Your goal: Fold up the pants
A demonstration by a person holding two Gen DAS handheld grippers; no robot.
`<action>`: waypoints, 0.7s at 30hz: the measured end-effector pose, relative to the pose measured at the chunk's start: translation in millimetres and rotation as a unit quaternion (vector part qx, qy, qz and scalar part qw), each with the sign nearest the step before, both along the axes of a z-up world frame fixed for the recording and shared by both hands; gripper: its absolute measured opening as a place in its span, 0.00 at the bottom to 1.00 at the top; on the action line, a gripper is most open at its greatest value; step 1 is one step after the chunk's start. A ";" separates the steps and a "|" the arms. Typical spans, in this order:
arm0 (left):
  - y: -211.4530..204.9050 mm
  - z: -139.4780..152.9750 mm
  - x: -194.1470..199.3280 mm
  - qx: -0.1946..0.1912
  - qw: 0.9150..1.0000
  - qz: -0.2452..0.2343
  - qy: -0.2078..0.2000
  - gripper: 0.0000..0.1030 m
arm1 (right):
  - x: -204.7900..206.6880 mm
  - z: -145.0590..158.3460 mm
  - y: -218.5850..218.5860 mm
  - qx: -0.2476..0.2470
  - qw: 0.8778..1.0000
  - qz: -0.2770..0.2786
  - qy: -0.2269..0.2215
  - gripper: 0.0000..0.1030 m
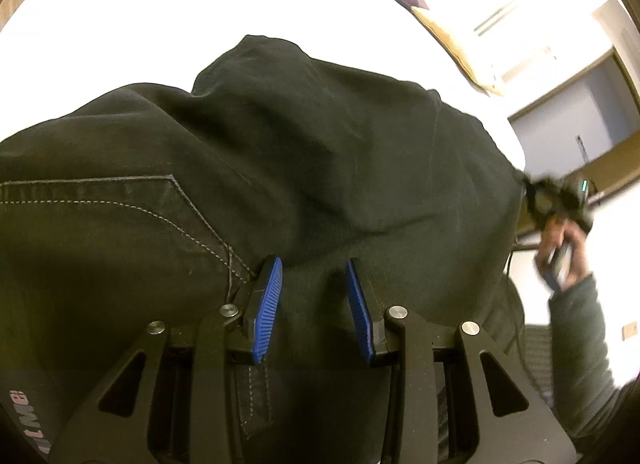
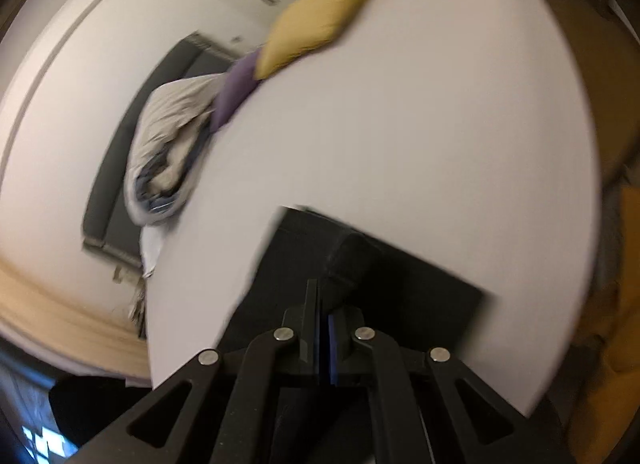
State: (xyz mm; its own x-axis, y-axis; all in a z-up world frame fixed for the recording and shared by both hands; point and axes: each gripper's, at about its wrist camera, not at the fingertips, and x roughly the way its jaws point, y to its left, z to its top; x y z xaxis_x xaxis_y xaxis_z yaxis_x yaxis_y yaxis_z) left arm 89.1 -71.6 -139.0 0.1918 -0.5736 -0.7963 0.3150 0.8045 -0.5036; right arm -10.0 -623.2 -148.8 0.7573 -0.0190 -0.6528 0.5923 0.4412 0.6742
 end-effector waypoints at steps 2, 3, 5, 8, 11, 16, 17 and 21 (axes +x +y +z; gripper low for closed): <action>-1.8 0.8 0.9 -0.008 1.000 0.009 0.008 0.36 | -6.7 -10.0 -0.2 0.002 1.000 -0.006 -0.001 0.04; -3.3 1.5 0.7 -0.013 1.000 0.010 0.010 0.40 | -7.1 -12.3 0.3 0.000 1.000 -0.007 -0.003 0.04; -7.5 4.5 -0.7 -0.012 1.000 0.012 0.008 0.42 | -8.2 -13.5 -0.6 -0.001 1.000 -0.009 -0.006 0.04; -12.5 9.9 -3.8 -0.013 1.000 0.018 0.003 0.48 | -14.3 -7.3 0.4 -0.001 1.000 -0.016 -0.016 0.04; -17.5 13.7 -5.0 -0.018 1.000 0.023 0.001 0.53 | -25.1 6.9 7.8 -0.017 0.999 -0.015 -0.027 0.04; -26.1 13.2 -10.2 -0.013 1.000 0.021 -0.006 0.55 | -40.4 2.2 -0.2 0.008 0.999 -0.031 -0.030 0.04; -28.6 13.7 -11.0 -0.013 1.000 0.020 -0.007 0.56 | -40.7 -4.2 -2.0 0.017 0.999 -0.032 -0.023 0.03; -32.1 15.8 -14.3 -0.005 1.000 0.010 -0.017 0.57 | -44.2 -33.0 -7.9 0.048 0.998 -0.039 -0.021 0.00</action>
State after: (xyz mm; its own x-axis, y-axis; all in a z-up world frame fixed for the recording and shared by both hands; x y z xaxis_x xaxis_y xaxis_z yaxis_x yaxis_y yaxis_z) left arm 74.9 -103.6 -123.1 0.2305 -0.5780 -0.7828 0.3162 0.8053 -0.5015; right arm -54.2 -631.1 -181.8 0.7825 -0.0179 -0.6224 0.5930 0.3264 0.7361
